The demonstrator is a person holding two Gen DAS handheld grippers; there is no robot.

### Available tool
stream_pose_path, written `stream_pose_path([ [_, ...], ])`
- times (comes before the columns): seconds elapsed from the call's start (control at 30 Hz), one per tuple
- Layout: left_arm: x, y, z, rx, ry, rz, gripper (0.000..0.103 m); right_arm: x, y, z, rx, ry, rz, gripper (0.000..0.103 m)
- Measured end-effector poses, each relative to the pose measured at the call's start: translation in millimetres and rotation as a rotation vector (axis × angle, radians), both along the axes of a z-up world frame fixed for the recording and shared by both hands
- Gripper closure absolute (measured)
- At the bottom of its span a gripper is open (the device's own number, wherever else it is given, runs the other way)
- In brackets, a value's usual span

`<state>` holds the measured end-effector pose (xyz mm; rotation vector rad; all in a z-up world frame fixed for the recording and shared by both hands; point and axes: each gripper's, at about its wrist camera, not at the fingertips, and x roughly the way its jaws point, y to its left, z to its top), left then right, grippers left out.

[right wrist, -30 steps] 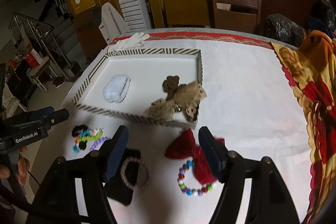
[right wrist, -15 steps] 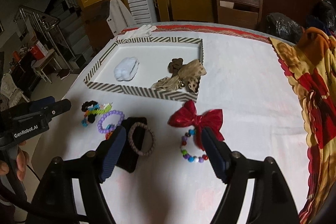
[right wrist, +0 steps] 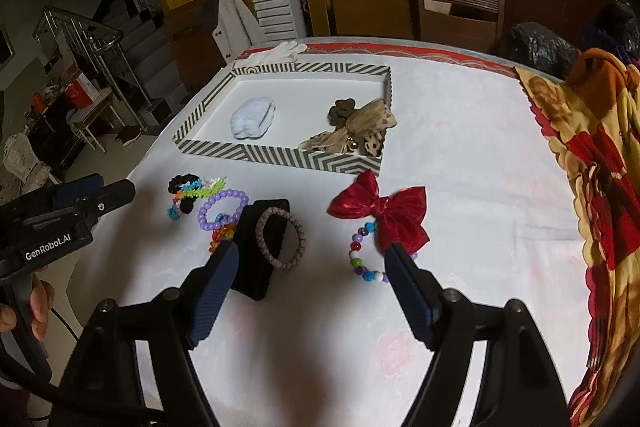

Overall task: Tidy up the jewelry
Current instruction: 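Withdraw both tools from the tray back above the remaining jewelry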

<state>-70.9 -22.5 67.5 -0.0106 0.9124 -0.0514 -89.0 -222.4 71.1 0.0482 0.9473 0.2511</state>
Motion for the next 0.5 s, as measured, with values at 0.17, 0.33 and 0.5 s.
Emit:
stream_pose_path([
  [0.17, -4.5, -0.8, -0.4, 0.008, -0.001, 0.005, 0.048, -3.8, 0.6, -2.6, 0.005, 0.008, 0.011, 0.023],
  [0.33, -6.4, -1.0, -0.4, 0.013, -0.003, 0.015, 0.048, -4.7, -0.4, -3.0, 0.008, 0.011, 0.015, 0.023],
  [0.5, -8.0, -2.6, -0.4, 0.024, -0.007, 0.014, 0.048, -5.1, -0.5, -2.9, 0.008, 0.01, 0.015, 0.023],
])
